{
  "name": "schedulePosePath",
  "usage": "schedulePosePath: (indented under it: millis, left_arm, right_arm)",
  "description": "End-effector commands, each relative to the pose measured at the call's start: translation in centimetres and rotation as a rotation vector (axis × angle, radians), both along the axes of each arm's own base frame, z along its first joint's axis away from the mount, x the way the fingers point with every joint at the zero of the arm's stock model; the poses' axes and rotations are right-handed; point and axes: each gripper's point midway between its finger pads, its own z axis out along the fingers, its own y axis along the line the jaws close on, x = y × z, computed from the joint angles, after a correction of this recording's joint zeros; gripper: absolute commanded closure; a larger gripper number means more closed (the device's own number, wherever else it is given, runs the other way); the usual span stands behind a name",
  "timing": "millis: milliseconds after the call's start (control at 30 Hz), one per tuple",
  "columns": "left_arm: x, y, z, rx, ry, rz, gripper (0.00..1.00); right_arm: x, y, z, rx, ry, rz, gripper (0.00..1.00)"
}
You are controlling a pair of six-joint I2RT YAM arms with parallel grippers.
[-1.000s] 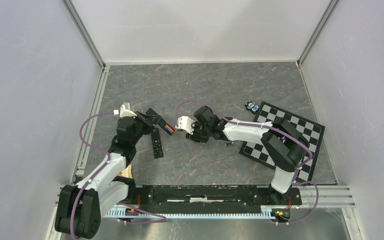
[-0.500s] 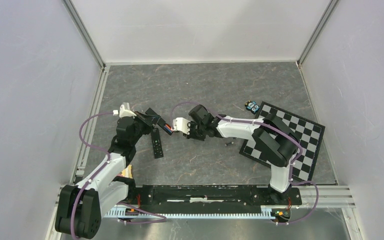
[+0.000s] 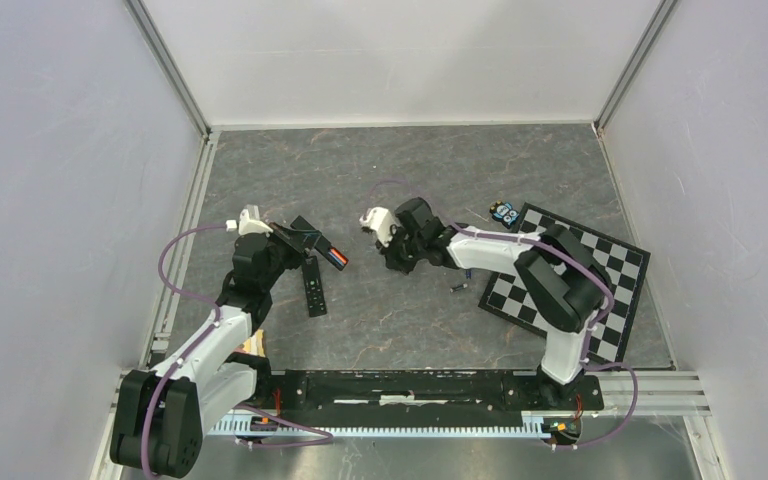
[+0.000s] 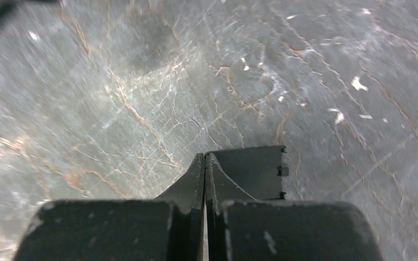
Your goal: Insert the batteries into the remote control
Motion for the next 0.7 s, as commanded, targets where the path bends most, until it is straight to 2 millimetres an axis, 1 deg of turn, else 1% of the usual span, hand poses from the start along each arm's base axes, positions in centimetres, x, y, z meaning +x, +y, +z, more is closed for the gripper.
schedulePosePath:
  millis: [0, 33, 100, 200, 233, 267, 300, 367, 400, 467, 567, 633, 667]
  left_arm:
    - [0.4, 0.0, 1.8, 0.012, -0.072, -0.014, 0.98]
    - [0.5, -0.1, 1.8, 0.006, -0.072, -0.017, 0.98]
    - [0.5, -0.4, 1.9, -0.010, -0.080, -0.031, 0.98]
    - [0.5, -1.1, 2.5, -0.039, -0.105, -0.061, 0.98]
    - [0.5, -1.3, 2.8, -0.051, -0.115, -0.074, 0.98]
    - [0.5, -1.6, 3.2, -0.063, -0.130, -0.085, 0.98]
    - [0.5, -1.8, 3.5, -0.078, -0.140, -0.095, 0.98]
    - [0.5, -2.4, 4.7, -0.118, -0.179, -0.119, 0.98]
    - [0.5, -2.6, 5.3, -0.143, -0.194, -0.131, 0.98]
    - [0.5, -3.1, 6.6, -0.193, -0.233, -0.150, 0.98]
    - [0.6, -3.6, 8.3, -0.287, -0.278, -0.162, 0.98]
    - [0.6, -3.8, 9.8, -0.351, -0.324, -0.169, 0.98]
    - [0.6, -3.9, 10.1, -0.384, -0.324, -0.169, 0.98]
  right_arm:
    - [1.2, 2.4, 7.7, 0.353, 0.079, -0.218, 1.00]
    - [1.3, 2.5, 8.7, 0.409, 0.100, -0.247, 1.00]
    - [0.6, 2.7, 10.9, 0.535, 0.162, -0.288, 1.00]
    - [-0.7, 3.1, 15.5, 0.774, 0.244, -0.331, 1.00]
    - [-1.5, 2.9, 16.7, 0.853, 0.296, -0.350, 1.00]
    - [-2.0, 2.8, 18.5, 0.949, 0.334, -0.362, 1.00]
    - [-2.5, 2.4, 19.4, 1.019, 0.369, -0.382, 1.00]
    - [-3.4, 1.5, 22.4, 1.189, 0.421, -0.392, 1.00]
    - [-3.8, 1.2, 23.3, 1.253, 0.465, -0.406, 1.00]
    - [-4.8, 0.6, 26.0, 1.396, 0.525, -0.383, 1.00]
    - [-5.8, 0.3, 28.8, 1.541, 0.610, -0.374, 1.00]
    - [-6.2, 0.1, 30.3, 1.620, 0.634, -0.373, 1.00]
    - [-6.2, 0.1, 30.7, 1.646, 0.639, -0.379, 1.00]
